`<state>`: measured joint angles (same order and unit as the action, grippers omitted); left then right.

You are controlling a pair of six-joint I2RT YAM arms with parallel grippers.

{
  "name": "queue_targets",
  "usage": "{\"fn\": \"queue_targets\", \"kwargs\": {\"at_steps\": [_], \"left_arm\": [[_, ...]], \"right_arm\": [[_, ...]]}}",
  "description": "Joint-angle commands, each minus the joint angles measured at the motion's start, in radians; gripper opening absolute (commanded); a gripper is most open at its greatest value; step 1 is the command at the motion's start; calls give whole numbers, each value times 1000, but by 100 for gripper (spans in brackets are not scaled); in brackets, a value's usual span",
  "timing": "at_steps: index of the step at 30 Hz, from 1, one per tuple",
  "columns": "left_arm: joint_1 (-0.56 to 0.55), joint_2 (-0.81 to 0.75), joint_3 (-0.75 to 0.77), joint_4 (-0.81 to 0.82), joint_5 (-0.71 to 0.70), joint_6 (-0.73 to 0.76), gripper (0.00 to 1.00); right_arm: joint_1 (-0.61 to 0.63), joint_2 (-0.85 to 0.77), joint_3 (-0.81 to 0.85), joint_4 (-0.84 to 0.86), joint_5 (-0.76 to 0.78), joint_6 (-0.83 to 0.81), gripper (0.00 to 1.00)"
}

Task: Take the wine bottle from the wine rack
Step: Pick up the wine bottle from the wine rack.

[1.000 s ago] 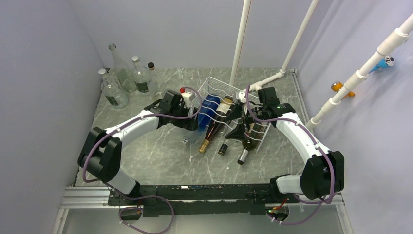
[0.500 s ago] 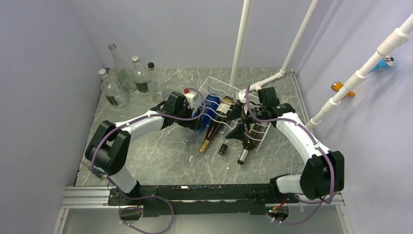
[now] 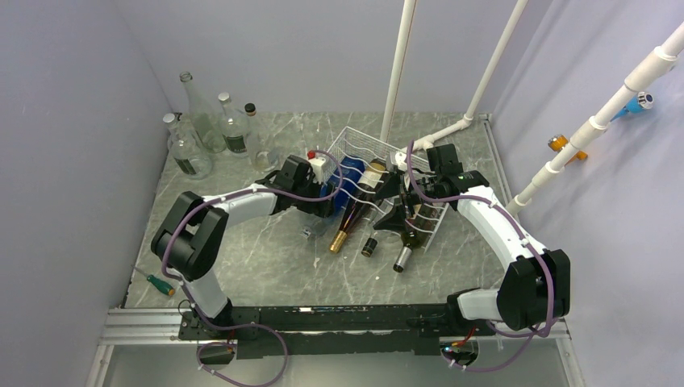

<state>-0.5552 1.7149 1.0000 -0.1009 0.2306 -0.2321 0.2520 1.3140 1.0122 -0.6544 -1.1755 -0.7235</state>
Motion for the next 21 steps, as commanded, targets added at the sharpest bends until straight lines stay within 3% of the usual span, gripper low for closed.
{"fn": "queue_targets", "kwargs": {"at_steps": [1, 15, 17, 18, 21], "left_arm": [[-4, 10, -10, 58, 13, -11, 87], [-5, 33, -26, 80, 15, -4, 72], [-6, 26, -33, 83, 12, 5, 60], [-6, 22, -35, 83, 8, 9, 45], [-5, 0, -39, 70, -1, 26, 12]], "right_arm": [[-3, -17, 26, -2, -5, -31, 100], [-3, -14, 25, -3, -2, -34, 100], [-3, -15, 25, -4, -2, -34, 100], [-3, -14, 25, -5, -3, -36, 100], [-4, -13, 27, -8, -2, -39, 100]]}}
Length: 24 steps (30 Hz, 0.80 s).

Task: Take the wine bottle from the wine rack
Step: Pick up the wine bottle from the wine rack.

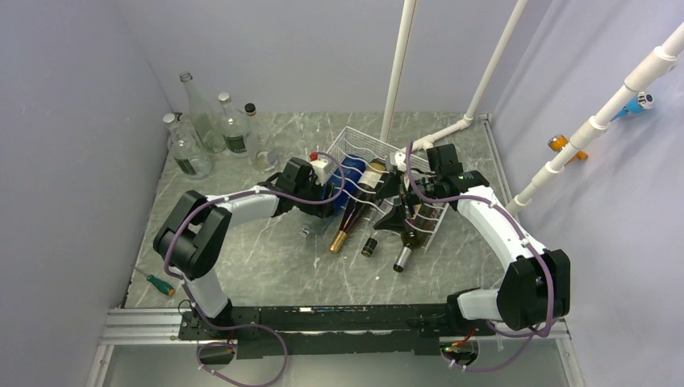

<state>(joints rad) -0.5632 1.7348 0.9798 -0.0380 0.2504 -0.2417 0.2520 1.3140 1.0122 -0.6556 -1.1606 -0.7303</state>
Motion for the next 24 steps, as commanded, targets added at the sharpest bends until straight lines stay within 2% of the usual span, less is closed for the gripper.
{"fn": "queue_targets", "kwargs": {"at_steps": [1, 2, 12, 24], "left_arm": [[2, -32, -24, 4, -26, 43, 5], [2, -46, -30, 2, -30, 51, 0], [2, -220, -124, 3, -49, 113, 0], [2, -357, -147, -163, -85, 103, 0]], "right_arm": [[-5, -14, 26, -8, -17, -32, 100], [-4, -14, 27, -8, -16, -32, 100], [-5, -14, 27, -9, -17, -35, 100], [-3, -14, 26, -9, -18, -35, 100]]}}
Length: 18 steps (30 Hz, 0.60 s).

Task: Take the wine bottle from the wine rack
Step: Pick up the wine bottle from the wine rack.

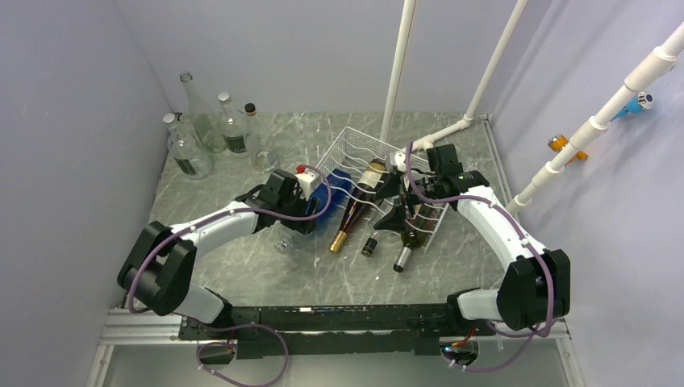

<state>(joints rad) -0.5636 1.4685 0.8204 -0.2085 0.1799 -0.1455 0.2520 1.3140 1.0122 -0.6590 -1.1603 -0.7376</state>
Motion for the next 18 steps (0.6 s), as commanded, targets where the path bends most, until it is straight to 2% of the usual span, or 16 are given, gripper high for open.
{"fn": "queue_targets", "kwargs": {"at_steps": [1, 18], "left_arm": [[2, -101, 11, -4, -14, 4, 0], [4, -295, 20, -221, -36, -85, 0]], "right_arm": [[-4, -15, 26, -5, -19, -28, 100], [-4, -15, 25, -4, -20, -28, 100]]}}
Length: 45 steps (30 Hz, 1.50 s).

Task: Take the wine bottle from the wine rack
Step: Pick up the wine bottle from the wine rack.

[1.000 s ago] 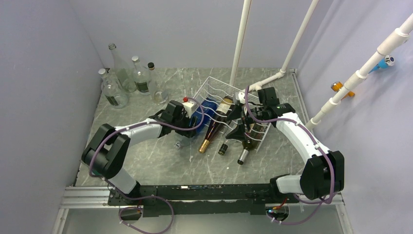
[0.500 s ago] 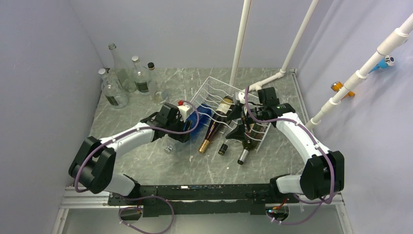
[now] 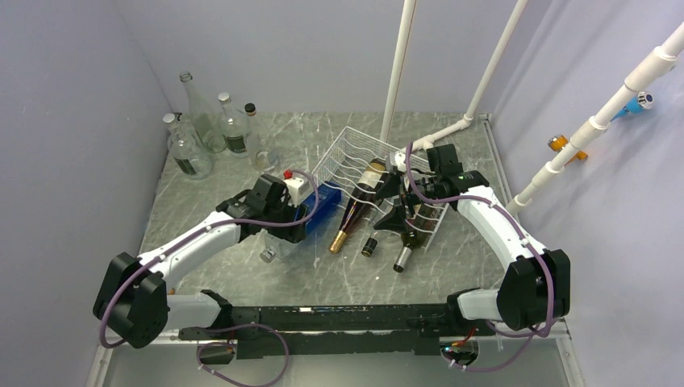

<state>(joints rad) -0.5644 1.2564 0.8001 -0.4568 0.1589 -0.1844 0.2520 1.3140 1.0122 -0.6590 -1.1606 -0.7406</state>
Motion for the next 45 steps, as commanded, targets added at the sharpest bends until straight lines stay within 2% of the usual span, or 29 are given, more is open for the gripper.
{"fn": "queue_targets", "kwargs": {"at_steps": [1, 13, 26, 30, 33, 38, 45], "left_arm": [[5, -92, 42, 16, -13, -54, 0], [6, -182, 74, -121, 5, -122, 0], [37, -245, 97, -237, 108, -212, 0], [67, -241, 108, -269, 160, -223, 0], [97, -233, 123, -310, 195, -226, 0], [137, -251, 119, -320, 262, -263, 0], [212, -238, 123, -336, 371, -275, 0]], "right_arm": [[-3, -16, 25, -5, -21, -25, 100], [-3, -13, 22, -4, -25, -31, 100], [24, -12, 20, -7, -2, -67, 100], [131, 7, 49, 36, 148, -82, 100], [235, 24, 78, 35, 253, -180, 100], [348, 95, 182, 1, 294, -336, 100], [495, 231, 321, 79, 374, -332, 100]]}}
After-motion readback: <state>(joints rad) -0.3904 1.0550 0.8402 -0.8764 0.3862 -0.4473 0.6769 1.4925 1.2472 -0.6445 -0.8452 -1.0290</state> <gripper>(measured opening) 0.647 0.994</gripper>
